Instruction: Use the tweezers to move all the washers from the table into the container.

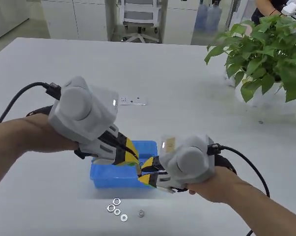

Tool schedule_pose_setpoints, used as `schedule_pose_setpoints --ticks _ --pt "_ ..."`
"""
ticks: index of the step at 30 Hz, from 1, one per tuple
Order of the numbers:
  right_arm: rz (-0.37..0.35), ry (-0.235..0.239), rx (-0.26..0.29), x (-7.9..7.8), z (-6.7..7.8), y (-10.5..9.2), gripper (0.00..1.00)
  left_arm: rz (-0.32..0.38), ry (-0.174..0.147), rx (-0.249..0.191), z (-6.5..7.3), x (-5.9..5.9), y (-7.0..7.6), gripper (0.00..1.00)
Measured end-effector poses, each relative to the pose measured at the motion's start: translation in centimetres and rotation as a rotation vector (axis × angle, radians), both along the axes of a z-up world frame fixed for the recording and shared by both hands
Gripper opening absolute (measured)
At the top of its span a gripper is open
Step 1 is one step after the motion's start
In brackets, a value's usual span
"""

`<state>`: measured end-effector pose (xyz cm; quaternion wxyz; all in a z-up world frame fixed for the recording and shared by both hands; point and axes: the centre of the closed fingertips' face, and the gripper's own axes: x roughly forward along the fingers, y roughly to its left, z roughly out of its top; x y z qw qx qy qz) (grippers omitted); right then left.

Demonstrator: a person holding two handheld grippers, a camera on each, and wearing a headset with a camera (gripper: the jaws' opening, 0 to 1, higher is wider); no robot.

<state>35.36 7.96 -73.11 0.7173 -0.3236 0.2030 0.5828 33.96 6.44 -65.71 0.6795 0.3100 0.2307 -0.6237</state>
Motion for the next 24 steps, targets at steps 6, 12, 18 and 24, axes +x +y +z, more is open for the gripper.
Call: schedule_pose_setpoints --ticks 6,12,18,24 --pt "0.004 0.016 -0.002 -1.3 -1.0 0.0 0.12 -0.017 0.019 0.013 -1.0 -1.2 0.0 0.05" --pt "0.001 0.033 0.005 -2.1 -1.8 0.0 0.12 -0.031 0.034 0.024 -1.8 -2.0 0.0 0.05" --pt "0.004 0.052 -0.003 -3.0 -2.7 -0.1 0.12 -0.037 0.052 0.029 -2.8 -2.6 -0.1 0.05" --pt "0.008 0.073 -0.012 -3.7 -3.7 -0.4 0.12 -0.046 0.07 0.036 -3.8 -3.2 -0.2 0.05"
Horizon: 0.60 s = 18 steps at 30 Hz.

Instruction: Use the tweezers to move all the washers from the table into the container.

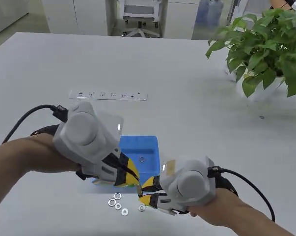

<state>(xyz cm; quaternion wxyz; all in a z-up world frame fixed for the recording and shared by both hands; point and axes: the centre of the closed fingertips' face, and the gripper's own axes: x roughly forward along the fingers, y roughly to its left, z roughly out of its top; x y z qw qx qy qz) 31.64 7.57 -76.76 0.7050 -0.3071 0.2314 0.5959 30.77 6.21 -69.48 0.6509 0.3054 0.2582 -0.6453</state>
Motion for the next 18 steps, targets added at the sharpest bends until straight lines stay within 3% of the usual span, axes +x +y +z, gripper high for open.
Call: schedule_pose_setpoints --ticks 18 --pt "-0.008 0.036 -0.003 -1.1 -1.4 -0.1 0.13 -0.007 0.032 0.014 -1.6 -0.8 0.0 0.05"
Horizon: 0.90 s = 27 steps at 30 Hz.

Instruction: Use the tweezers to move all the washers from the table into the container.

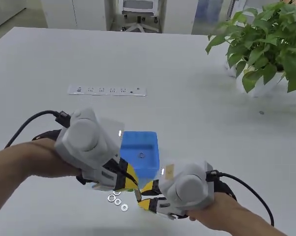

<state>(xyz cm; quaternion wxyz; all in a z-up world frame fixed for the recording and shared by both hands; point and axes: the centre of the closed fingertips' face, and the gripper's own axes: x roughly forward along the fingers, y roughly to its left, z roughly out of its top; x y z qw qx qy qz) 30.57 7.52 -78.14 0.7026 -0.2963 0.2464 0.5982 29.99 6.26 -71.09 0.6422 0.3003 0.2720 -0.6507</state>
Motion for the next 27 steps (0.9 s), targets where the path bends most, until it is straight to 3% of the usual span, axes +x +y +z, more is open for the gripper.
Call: schedule_pose_setpoints --ticks 27 --pt "-0.029 0.039 0.012 -0.04 -0.18 -0.09 0.1 0.002 0.013 -0.022 -0.01 0.3 -0.76 0.05"
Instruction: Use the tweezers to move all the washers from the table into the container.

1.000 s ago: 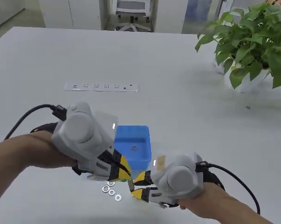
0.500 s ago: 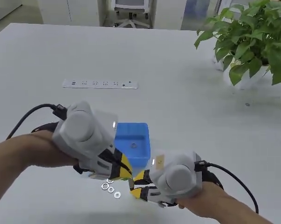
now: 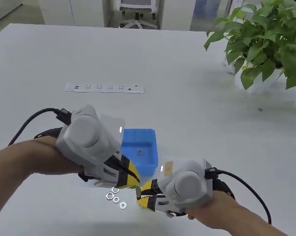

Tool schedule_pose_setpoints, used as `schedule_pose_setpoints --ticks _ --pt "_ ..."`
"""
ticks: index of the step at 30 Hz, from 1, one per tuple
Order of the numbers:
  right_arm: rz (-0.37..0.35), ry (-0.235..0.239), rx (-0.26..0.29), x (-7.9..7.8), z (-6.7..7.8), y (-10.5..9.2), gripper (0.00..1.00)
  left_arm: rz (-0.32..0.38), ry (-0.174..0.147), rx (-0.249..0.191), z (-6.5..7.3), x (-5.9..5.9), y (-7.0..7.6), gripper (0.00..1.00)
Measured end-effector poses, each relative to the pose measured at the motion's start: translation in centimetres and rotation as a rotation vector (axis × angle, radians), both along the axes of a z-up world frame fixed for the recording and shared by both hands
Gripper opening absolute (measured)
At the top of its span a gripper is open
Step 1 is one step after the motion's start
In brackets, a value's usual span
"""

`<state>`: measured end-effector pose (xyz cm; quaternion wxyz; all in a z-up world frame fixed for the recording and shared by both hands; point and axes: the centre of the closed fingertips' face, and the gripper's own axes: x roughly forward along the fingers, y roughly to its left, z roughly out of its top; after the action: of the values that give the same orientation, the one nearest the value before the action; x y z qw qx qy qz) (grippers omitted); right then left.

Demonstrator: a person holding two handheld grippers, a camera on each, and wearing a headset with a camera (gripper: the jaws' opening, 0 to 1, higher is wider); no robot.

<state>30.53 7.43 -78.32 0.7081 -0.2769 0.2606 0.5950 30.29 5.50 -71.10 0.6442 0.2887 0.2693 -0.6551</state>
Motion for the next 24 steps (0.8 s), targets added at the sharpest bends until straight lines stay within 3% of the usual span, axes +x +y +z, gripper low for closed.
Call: schedule_pose_setpoints --ticks 10,24 --pt "0.003 -0.01 -0.004 0.0 0.4 -0.2 0.1 -0.011 -0.012 0.005 0.5 -0.1 -0.2 0.05" --pt "0.009 -0.041 0.002 0.3 2.6 -0.1 0.1 -0.002 -0.027 -0.015 2.6 0.2 -0.1 0.05"
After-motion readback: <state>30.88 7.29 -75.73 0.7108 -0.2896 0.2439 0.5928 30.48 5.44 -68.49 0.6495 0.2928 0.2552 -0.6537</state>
